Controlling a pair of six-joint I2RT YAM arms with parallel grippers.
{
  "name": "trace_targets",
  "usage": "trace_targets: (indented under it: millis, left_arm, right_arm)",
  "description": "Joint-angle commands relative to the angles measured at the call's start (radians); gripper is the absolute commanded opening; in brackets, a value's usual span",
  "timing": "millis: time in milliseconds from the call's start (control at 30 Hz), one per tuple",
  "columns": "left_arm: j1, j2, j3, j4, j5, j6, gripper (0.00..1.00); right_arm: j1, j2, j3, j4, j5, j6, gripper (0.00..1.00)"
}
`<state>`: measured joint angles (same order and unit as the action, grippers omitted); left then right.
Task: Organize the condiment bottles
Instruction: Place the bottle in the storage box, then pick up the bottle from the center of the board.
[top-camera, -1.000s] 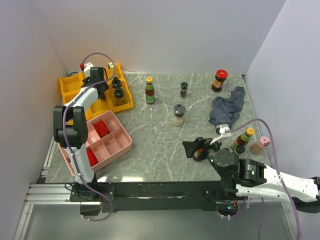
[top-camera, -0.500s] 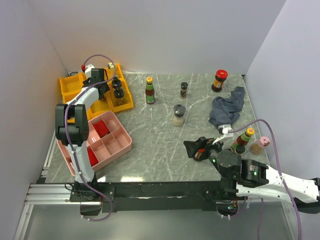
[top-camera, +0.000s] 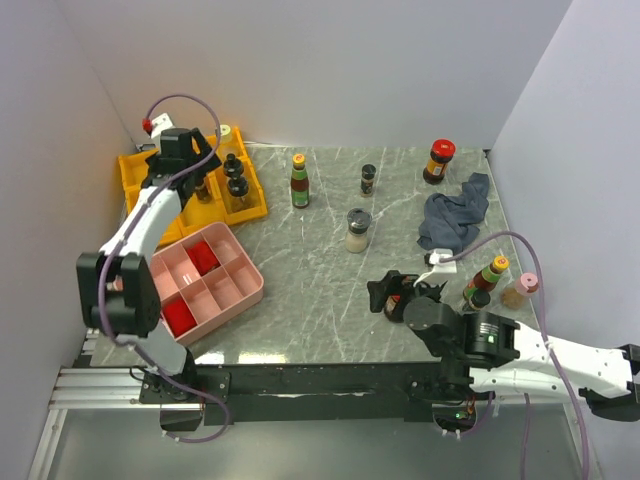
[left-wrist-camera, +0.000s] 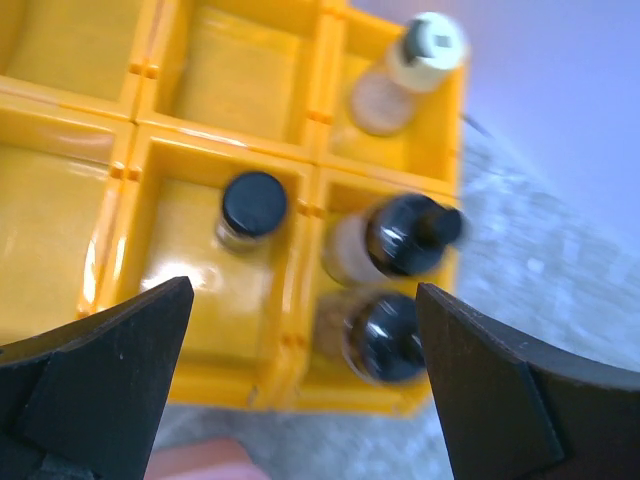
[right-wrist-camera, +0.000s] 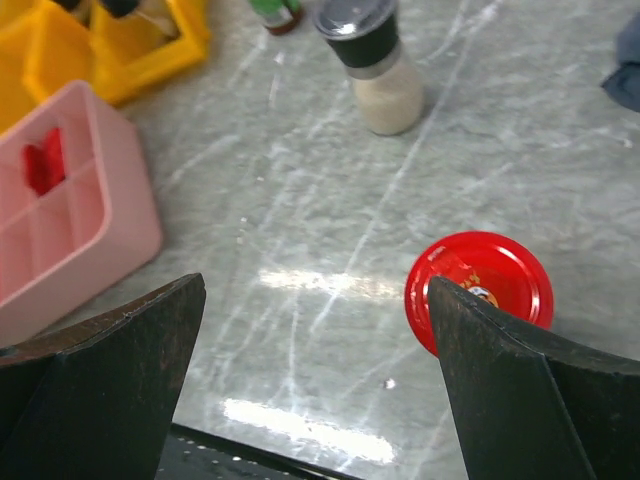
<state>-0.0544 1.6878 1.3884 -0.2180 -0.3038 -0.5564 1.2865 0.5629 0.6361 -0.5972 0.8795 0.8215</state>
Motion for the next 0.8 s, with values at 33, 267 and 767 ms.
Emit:
trace_targets:
  millis: [33,267,767]
  left_arm:
    - [-0.047,-0.187,-0.091,0.028,0.116,-0.008,0.99]
    - [-0.267,-0.437,-0.244,0.012,0.051,0.061,0.99]
    - [-0.593,-0.686,-0.543,0.074,-0.101,0.026,0.99]
  right_arm:
    - [-0.025,0.097,0.074,-0.058,0.081,0.055,1.00]
    - [-0.366,0.161,0.074,-0.004,-0.227,-0.076,1.00]
    - [-0.506,0.336,0.076,-0.058,-0.418,-0.090,1.00]
